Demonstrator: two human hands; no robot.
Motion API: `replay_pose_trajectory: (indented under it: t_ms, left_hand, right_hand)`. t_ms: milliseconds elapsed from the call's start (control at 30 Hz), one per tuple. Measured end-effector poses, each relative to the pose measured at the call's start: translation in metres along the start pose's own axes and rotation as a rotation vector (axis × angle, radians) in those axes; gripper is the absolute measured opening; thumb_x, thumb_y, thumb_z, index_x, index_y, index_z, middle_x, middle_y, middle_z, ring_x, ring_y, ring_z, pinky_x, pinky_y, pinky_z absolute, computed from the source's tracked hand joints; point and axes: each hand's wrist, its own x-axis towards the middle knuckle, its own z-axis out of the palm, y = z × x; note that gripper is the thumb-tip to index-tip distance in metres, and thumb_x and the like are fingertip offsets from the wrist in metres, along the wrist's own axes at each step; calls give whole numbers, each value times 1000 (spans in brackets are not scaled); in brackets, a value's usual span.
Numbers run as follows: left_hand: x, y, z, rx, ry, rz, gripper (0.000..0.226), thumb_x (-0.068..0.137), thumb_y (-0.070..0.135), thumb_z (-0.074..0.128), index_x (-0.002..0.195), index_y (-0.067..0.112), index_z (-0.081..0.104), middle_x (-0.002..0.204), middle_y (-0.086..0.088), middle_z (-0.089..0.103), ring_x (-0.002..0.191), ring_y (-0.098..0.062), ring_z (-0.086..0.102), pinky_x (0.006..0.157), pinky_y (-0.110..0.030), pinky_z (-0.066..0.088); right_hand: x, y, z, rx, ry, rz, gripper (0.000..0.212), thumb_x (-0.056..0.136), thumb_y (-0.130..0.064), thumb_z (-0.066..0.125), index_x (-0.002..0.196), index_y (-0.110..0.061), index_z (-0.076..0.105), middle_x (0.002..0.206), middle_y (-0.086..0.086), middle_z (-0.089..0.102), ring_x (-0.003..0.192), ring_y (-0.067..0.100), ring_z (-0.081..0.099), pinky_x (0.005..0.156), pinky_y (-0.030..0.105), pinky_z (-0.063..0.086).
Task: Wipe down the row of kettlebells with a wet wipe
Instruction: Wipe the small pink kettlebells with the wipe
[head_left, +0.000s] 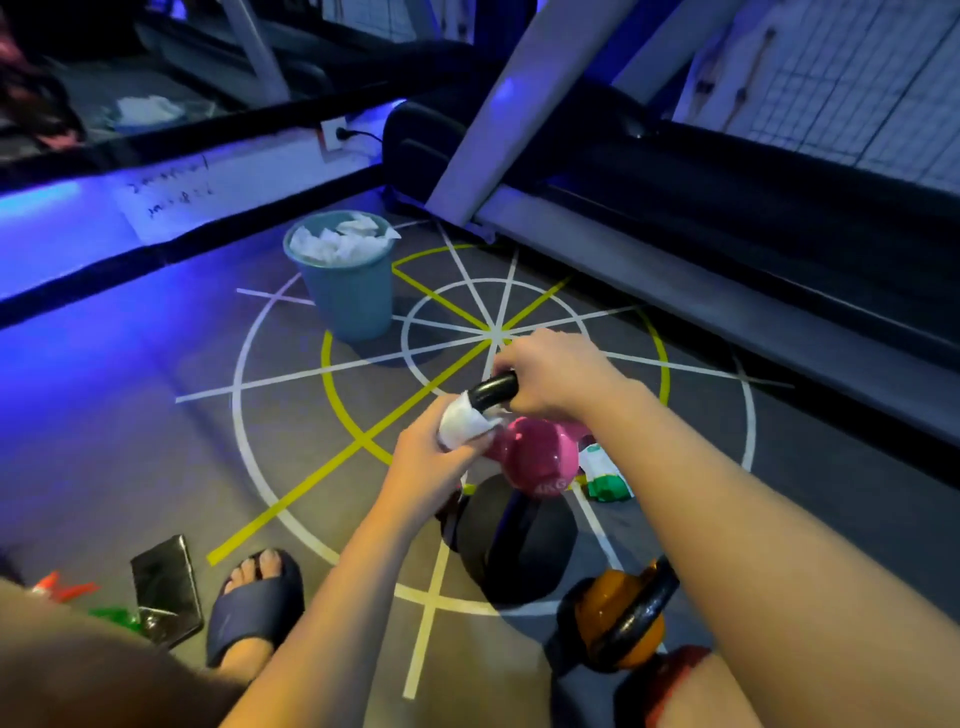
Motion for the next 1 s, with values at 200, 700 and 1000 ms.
replay_pose_trajectory:
  t_ms: [200, 700, 1000]
  left_hand:
    - [15, -24, -15, 4, -12, -118, 38, 84, 46, 68, 121, 36, 64, 104, 5, 76, 98, -21, 72, 88, -53, 56]
    - [93, -84, -84, 282, 191, -340, 17, 91, 25, 70, 100, 23, 56, 79, 3, 66, 73, -10, 61, 55, -13, 40]
    - [101, -171, -95, 319, 254, -494, 19, 90, 13, 65, 102, 11, 51, 83, -9, 65, 88, -41, 63, 60, -40, 41]
  right_hand:
    - [37, -15, 11, -38, 41, -48, 25, 76, -31, 68, 101, -36, 69, 89, -7, 65, 89, 23, 62, 65, 31, 44]
    - [167, -52, 79, 71, -93, -153, 32, 89, -19, 58, 115, -36, 61, 111, -1, 66, 108, 27, 63, 70, 34, 40]
    - [226, -77, 177, 170, -222, -189, 36, 92, -28, 59, 126, -38, 63, 108, 3, 64, 108, 29, 60, 81, 36, 48]
